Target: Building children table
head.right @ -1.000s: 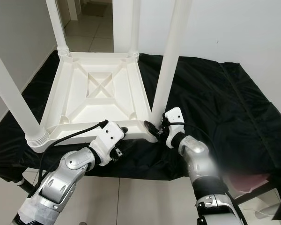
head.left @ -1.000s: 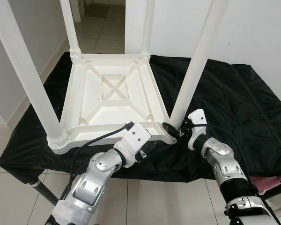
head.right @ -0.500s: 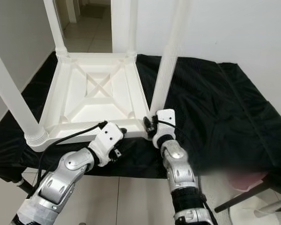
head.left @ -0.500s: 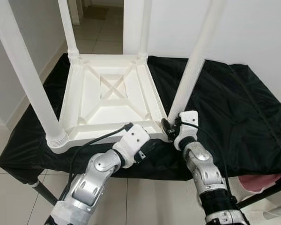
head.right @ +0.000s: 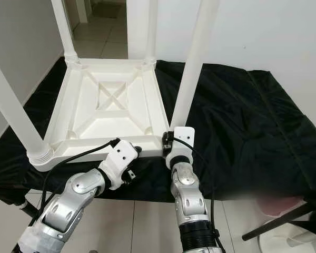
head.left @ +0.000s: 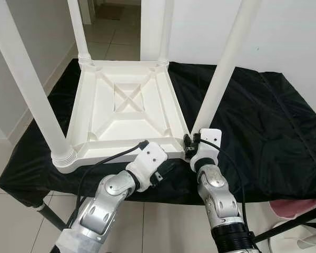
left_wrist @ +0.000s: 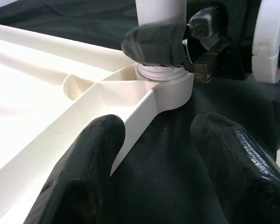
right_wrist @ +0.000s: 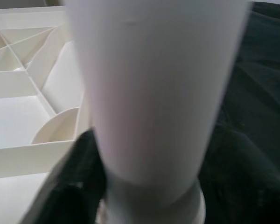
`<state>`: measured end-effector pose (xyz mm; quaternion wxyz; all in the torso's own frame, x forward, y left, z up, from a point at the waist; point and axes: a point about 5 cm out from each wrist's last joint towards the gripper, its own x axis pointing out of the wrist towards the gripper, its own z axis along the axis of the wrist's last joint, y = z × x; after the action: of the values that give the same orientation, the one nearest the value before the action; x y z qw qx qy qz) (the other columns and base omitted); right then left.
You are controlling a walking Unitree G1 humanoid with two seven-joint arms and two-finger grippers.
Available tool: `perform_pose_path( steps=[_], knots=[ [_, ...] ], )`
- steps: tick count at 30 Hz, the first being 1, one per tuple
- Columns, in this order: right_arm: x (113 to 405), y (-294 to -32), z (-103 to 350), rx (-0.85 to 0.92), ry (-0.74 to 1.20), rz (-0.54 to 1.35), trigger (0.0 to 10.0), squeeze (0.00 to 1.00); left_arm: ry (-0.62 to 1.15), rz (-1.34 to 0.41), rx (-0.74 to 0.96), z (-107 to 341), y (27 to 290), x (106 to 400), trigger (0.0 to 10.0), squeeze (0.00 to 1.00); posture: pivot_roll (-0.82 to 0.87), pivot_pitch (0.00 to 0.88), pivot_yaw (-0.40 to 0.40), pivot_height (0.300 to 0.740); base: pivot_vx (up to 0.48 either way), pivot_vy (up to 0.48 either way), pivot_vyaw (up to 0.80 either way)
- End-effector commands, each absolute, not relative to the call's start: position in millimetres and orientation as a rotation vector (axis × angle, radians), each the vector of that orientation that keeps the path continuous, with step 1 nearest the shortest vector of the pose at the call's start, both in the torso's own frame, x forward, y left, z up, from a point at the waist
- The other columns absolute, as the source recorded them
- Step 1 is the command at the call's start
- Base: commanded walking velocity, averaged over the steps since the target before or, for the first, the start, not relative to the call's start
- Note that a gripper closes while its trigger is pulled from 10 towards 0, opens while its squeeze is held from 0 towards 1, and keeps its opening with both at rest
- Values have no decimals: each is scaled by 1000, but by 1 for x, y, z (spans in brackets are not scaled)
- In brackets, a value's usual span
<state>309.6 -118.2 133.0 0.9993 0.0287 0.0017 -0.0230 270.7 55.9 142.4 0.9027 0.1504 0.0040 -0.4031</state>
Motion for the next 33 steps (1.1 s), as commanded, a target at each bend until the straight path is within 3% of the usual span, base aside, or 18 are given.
perform_pose_path(
  steps=[1, 9, 10, 12, 13, 28, 33],
  knots=[
    [307, -125, 126, 62, 39, -77, 10000, 1000, 6, -826, 314, 144, 55, 272, 10000, 0, 13, 54, -33, 740, 0, 0, 0],
    [311, -127, 136, 95, -12, -16, 10000, 1000, 6, -828, 310, 144, 53, 271, 10000, 0, 5, 56, -37, 740, 0, 0, 0],
    [313, -128, 139, 103, -23, 33, 10000, 663, 6, -828, 309, 144, 53, 271, 10000, 0, 5, 55, -38, 740, 0, 0, 0],
    [313, -128, 139, 103, -23, 33, 10000, 663, 6, -828, 309, 144, 53, 271, 10000, 0, 5, 55, -38, 740, 0, 0, 0],
    [314, -130, 142, 95, -37, 67, 10000, 0, 6, -828, 309, 143, 53, 271, 10000, 0, 4, 55, -40, 740, 0, 0, 0],
    [279, -132, 140, 58, -154, 166, 10000, 0, 0, -801, 308, 146, 59, 273, 10000, 0, 9, 59, -55, 740, 0, 0, 0],
    [267, -136, 130, 20, -149, 218, 10000, 0, -4, -732, 349, 151, 81, 289, 10000, 0, -1, 61, -43, 740, 0, 0, 0]
  ],
)
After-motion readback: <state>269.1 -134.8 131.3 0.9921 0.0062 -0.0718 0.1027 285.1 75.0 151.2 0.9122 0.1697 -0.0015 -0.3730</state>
